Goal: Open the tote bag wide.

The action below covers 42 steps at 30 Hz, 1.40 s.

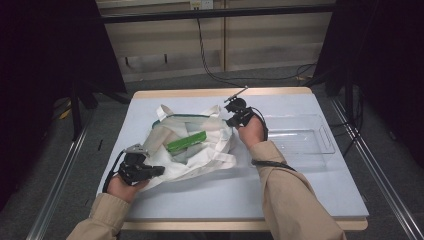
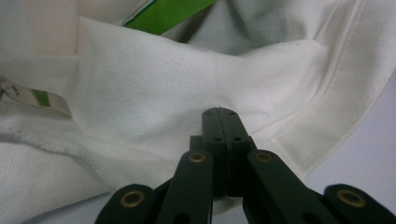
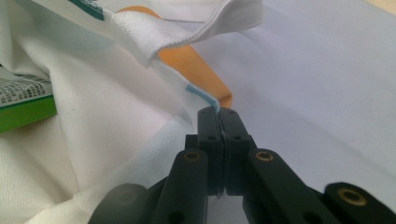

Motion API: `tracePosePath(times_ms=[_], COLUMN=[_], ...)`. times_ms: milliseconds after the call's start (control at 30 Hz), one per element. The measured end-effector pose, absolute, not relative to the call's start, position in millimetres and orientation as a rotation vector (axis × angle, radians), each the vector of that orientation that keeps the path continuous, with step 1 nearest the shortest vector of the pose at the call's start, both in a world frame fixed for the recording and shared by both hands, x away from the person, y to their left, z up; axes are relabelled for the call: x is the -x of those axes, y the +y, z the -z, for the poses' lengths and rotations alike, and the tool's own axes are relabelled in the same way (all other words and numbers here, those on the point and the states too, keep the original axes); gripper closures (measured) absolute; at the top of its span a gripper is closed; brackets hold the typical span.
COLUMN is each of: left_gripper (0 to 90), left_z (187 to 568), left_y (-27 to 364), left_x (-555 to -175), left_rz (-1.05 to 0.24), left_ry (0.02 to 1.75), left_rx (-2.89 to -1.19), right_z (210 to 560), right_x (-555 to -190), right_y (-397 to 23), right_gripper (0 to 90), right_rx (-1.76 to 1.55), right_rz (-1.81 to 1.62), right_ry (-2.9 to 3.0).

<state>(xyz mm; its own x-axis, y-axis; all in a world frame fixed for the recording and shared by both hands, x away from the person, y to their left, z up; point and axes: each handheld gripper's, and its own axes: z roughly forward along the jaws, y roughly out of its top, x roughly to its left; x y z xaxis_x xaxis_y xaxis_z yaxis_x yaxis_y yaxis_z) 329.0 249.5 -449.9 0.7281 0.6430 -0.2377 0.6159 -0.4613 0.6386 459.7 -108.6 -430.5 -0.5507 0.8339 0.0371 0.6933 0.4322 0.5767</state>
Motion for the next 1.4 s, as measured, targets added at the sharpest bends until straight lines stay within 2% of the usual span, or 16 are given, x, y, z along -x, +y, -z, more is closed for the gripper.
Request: tracePosePath(times_ms=[267,400,767,1000,1400], left_gripper=[90.0,84.1,73.6,61.3,51.1], left_z=[449,447,444,441,438], left_y=[250,249,247,245,242], left_x=[-329,-329,-329,-329,-333], left_rz=[-0.061,-0.070,-0.116,-0.132,-0.156], left_ry=[0.952,0.953,0.968,0.974,0.970], left_rx=[-2.174,-2.168,-2.149,-2.136,-2.135], right_z=[426,423,411,407,403], right_x=[-455,-450,-434,-422,-408], right_y=[-109,-108,-105,-104,-101], right_gripper=[85.7,80.8,61.6,48.4,26.1], right_rx=[-1.301,-1.261,-1.157,-1.104,-1.057], right_rz=[-0.831,-0.848,-0.921,-0.927,-0.996], right_ry=[2.432,2.439,2.456,2.486,2.534])
